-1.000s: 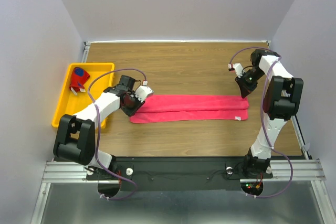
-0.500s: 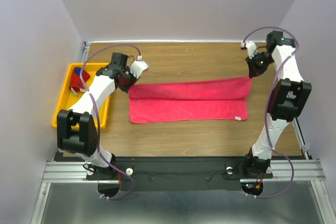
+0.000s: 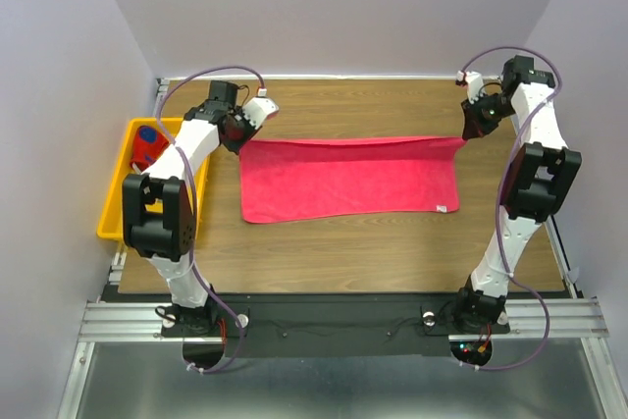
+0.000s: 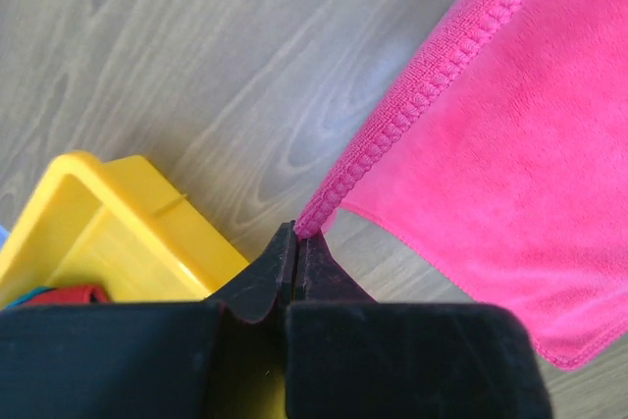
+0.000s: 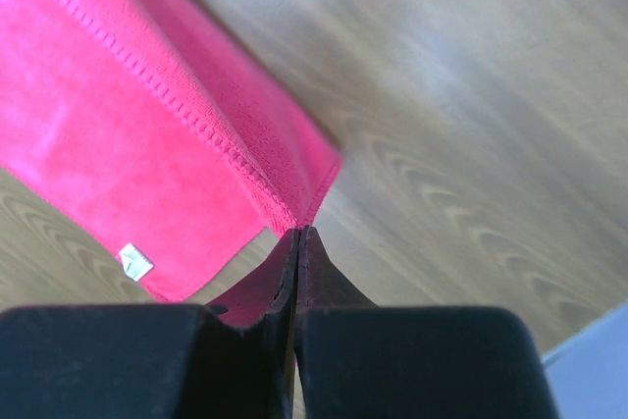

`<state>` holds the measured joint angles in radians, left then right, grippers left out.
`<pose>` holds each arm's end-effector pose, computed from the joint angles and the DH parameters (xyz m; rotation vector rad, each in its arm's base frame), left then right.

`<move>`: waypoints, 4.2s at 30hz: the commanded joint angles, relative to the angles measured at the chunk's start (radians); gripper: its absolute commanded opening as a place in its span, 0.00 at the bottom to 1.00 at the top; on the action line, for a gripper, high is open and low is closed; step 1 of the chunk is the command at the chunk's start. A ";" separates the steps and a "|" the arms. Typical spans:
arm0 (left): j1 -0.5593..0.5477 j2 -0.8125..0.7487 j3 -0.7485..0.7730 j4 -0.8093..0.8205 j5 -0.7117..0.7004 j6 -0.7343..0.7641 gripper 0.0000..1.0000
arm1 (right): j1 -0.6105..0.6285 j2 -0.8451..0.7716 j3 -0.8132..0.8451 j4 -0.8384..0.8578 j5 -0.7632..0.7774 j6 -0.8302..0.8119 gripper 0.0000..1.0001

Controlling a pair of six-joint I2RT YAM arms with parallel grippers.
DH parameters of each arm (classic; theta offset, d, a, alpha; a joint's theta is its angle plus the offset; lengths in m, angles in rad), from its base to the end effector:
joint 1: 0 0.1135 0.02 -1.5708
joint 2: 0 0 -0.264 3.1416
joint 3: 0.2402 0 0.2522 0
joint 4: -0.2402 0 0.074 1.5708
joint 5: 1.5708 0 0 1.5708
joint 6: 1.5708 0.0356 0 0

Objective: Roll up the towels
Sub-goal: Fold the towel

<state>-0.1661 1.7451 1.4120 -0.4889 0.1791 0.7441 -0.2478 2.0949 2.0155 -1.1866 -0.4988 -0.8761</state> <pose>0.3847 -0.0709 0.2702 1.1193 2.0965 0.0615 0.4236 -0.0896 0.2820 -0.9008 2.4431 0.3478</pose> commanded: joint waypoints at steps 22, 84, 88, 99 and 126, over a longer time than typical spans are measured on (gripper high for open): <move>0.014 -0.328 -0.413 -0.054 0.068 0.202 0.00 | -0.027 -0.187 -0.359 0.015 0.000 -0.244 0.01; 0.017 -0.352 -0.447 -0.208 0.200 0.274 0.00 | 0.001 -0.184 -0.710 0.084 -0.030 -0.204 0.01; 0.014 -0.372 -0.438 -0.227 0.204 0.276 0.00 | 0.001 -0.176 -0.719 0.091 -0.006 -0.192 0.00; -0.061 -0.388 -0.479 -0.258 0.215 0.279 0.00 | 0.001 -0.176 -0.709 0.090 -0.003 -0.176 0.01; -0.113 -0.426 -0.636 -0.039 0.042 0.282 0.00 | 0.001 -0.188 -0.710 0.102 0.039 -0.192 0.01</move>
<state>-0.2569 1.3281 0.8410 -0.5346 0.2188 1.0012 -0.2535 1.9251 1.2930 -1.1095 -0.4808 -1.0508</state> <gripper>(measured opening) 0.036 0.012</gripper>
